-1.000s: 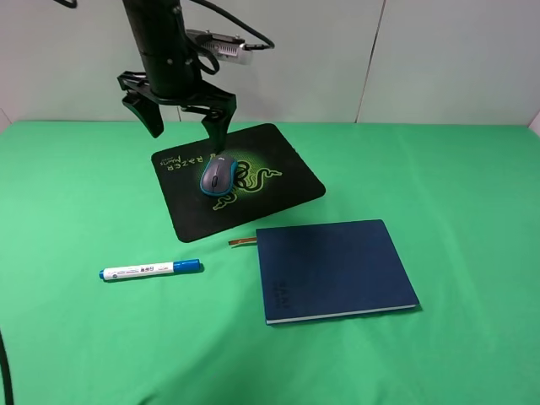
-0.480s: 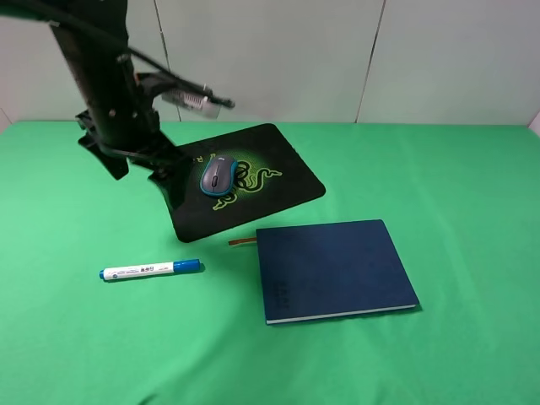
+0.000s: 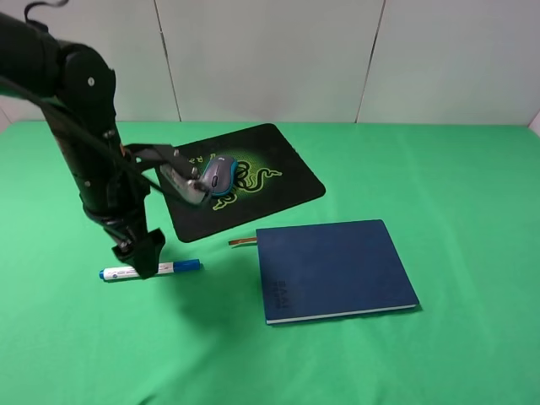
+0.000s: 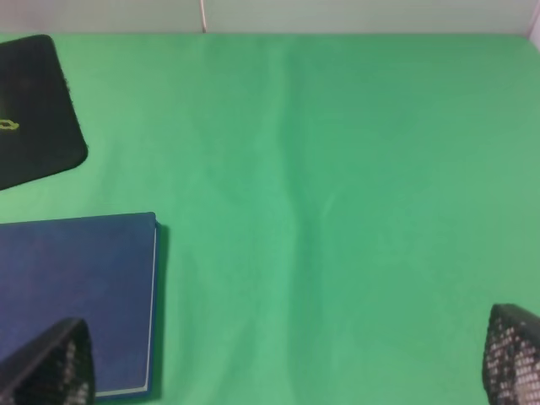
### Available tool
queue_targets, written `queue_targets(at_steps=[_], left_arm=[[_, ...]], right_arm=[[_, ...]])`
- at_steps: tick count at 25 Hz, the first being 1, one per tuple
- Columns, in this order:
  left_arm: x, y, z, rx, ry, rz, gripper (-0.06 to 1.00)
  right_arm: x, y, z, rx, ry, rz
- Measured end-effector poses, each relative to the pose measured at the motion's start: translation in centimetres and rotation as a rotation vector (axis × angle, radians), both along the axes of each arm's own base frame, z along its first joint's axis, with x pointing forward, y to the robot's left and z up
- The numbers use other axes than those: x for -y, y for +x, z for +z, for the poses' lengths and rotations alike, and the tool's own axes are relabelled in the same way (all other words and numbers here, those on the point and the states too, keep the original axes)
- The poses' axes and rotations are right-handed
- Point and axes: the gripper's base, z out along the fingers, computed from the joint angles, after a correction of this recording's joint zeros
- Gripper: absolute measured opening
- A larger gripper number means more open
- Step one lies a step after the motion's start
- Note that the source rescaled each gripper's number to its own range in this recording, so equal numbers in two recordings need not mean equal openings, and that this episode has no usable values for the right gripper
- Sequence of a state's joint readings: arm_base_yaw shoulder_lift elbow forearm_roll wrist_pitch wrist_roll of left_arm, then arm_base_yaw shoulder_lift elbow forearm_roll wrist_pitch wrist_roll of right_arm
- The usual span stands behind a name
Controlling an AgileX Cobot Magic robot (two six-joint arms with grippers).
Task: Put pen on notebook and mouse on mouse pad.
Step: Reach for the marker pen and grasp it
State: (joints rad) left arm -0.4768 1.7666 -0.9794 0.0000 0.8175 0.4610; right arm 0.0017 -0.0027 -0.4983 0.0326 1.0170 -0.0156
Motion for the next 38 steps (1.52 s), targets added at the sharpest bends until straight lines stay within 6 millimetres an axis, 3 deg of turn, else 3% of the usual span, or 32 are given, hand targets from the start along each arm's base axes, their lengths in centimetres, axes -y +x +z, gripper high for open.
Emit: queue_targets(at_steps=[11,17,22,26,32,38], left_arm=[[-0.9,-1.7,-3.3,0.088,-0.041,-0.081,0.9],[-0.9,-1.6,-4.1,0.152,-0.067,-0.083,0.9],[-0.8,-1.6,-5.6,0.11,-0.06,-0.064,0.9],[-0.7,-1.6,-5.6,0.113,-0.067,-0.055,0.87],[-0.7,-1.5,-5.6,0.118,-0.069,-0.054,0.6],[-0.7,-1.5,-5.7,0.122,-0.071,-0.054,0.14]], right_arm=[[0.0,0.0,0.0,0.0,0.0,0.0],[0.0,0.0,0.0,0.0,0.0,0.0],[0.0,0.0,0.0,0.0,0.0,0.0],[0.0,0.0,0.0,0.0,0.0,0.0],[0.0,0.0,0.0,0.0,0.0,0.0],[0.0,0.0,0.0,0.0,0.0,0.0]])
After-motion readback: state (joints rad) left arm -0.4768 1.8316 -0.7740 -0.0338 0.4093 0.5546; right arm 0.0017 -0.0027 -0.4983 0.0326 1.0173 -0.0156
